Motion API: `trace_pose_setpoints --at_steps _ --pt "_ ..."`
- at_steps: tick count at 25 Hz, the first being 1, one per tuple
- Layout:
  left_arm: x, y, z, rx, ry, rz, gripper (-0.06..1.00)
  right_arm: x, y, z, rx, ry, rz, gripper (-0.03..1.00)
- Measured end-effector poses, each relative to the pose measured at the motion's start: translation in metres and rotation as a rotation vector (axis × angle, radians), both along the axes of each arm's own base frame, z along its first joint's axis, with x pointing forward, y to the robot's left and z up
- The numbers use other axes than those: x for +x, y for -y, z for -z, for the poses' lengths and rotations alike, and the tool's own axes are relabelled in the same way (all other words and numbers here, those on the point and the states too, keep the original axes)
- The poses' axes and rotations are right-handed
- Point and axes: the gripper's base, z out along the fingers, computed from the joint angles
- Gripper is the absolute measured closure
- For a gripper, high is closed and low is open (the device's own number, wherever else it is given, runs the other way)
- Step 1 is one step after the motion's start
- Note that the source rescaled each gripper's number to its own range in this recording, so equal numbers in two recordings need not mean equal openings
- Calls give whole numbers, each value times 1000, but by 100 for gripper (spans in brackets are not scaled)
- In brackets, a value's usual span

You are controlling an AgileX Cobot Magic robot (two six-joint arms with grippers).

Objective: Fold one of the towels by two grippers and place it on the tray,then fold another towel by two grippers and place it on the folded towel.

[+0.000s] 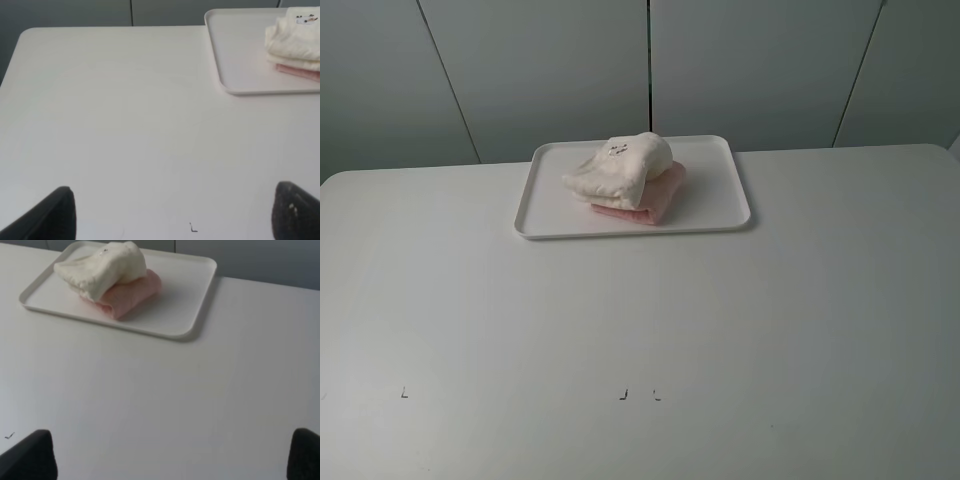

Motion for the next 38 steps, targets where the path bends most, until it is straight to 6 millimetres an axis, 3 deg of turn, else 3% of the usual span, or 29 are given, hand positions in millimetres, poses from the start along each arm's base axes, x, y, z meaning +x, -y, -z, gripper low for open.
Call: trace_pose_setpoints --at_steps 7,13,30,38 --pt "5 2 22 0 -37 11 -6 -7 5 3 -23 49 7 -3" --pt "17 5 37 -1 -34 20 -6 2 2 22 -49 -8 5 -3" --pt "21 7 39 9 -10 40 -6 4 1 23 -40 12 9 -3" --pt "21 6 39 15 -7 35 -6 3 -1 22 -37 9 258 -3"
